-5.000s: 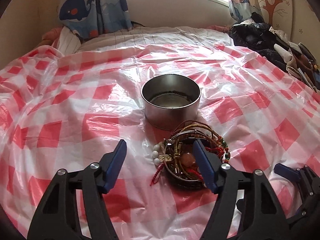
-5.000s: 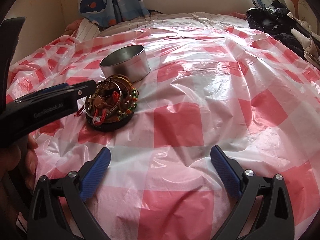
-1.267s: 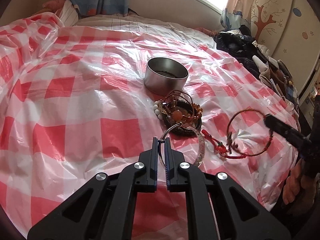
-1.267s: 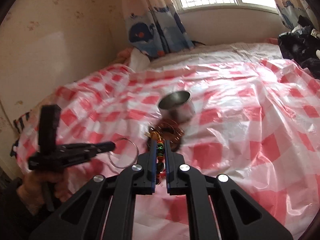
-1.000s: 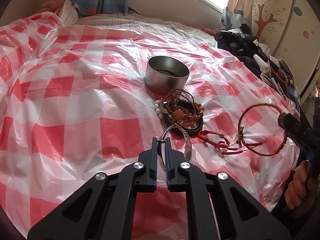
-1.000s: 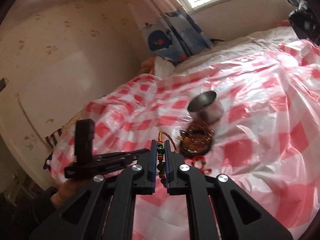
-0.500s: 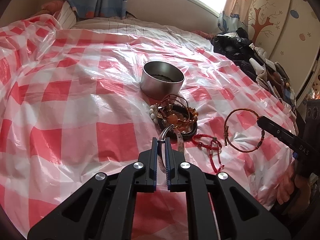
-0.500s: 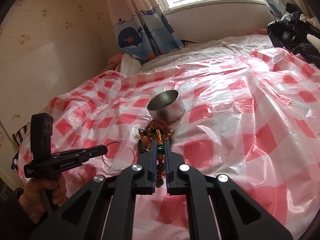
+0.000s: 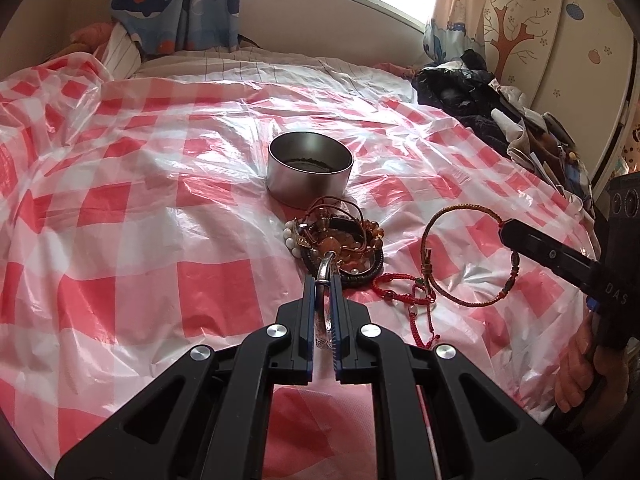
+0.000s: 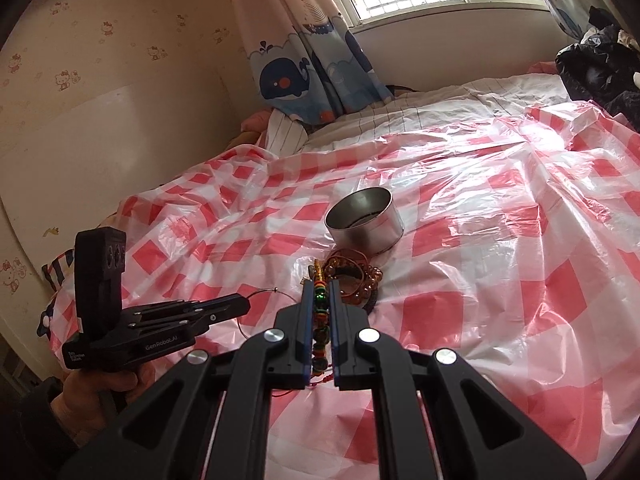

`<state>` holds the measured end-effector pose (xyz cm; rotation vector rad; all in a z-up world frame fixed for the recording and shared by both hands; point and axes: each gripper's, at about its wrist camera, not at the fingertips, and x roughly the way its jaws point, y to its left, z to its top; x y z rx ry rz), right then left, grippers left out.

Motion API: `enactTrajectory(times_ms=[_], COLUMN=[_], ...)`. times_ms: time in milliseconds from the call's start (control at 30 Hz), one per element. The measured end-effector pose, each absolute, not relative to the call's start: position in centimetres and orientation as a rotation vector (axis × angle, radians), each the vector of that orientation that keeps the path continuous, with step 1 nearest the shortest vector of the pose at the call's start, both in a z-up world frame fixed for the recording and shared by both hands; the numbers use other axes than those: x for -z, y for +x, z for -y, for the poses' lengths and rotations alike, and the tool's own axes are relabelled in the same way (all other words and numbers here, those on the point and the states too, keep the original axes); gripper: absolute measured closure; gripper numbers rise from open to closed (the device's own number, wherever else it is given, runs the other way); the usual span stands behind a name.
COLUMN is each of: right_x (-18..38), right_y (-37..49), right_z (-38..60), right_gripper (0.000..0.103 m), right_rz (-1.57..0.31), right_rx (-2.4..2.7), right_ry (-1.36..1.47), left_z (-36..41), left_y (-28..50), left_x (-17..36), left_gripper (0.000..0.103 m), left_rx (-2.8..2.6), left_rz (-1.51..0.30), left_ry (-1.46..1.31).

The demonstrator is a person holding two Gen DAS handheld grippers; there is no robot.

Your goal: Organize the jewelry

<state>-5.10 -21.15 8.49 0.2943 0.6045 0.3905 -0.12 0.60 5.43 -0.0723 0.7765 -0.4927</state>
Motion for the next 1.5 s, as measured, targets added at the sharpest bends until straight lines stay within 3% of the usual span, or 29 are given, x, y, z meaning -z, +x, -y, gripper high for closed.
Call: enactTrajectory(times_ms=[367, 833, 1000, 1133, 1200, 1267, 1367, 1500], right_x=[-9.1, -10.2, -9.3, -8.2, -7.7, -7.6, -7.9, -8.1], right_y=[-2.4, 6.2, 9.9, 12.5, 13.1, 13.0, 12.6, 12.5], right_z=[20.7, 22.0, 22.3, 21.8, 21.6, 21.2, 21.1, 21.3], right_gripper=[0.095, 0.095, 0.095, 0.095, 0.095, 0.095, 0.095, 0.095], right_rz=[-0.585, -0.534, -0.565, -0.61, -0.624, -0.626, -0.621, -0.611], right_rx=[-0.426, -0.406, -0.401, -0.414, -0.419, -0.426, -0.433, -0.444], right_ry=[0.325, 0.376, 0.379, 0.395, 0.403, 0.404, 0.399, 0.412], left_z=[-0.3, 3.2, 4.1, 3.8, 3.3, 2.8, 2.4, 2.3], left_y=[0.3, 9.6, 14.2, 13.1, 12.3, 12.4, 12.4, 12.3], left_x=[-8.3, -12.2, -10.5, -8.8, -6.9, -4.7, -2.4, -0.4], left_gripper=[0.097, 0.102, 0.102, 0.102, 0.099, 0.088, 0.079, 0.077], left_rx=[0.467, 0.546, 0.532, 0.462, 0.438, 0.427, 0.439, 0.418], left_rz=[-0.704, -0.596, -0.65, -0.738, -0.805, -0.872, -0.951, -0.986], left_ry=[-0.079, -0.285, -0.344, -0.196, -0.134, -0.114, -0.122, -0.119])
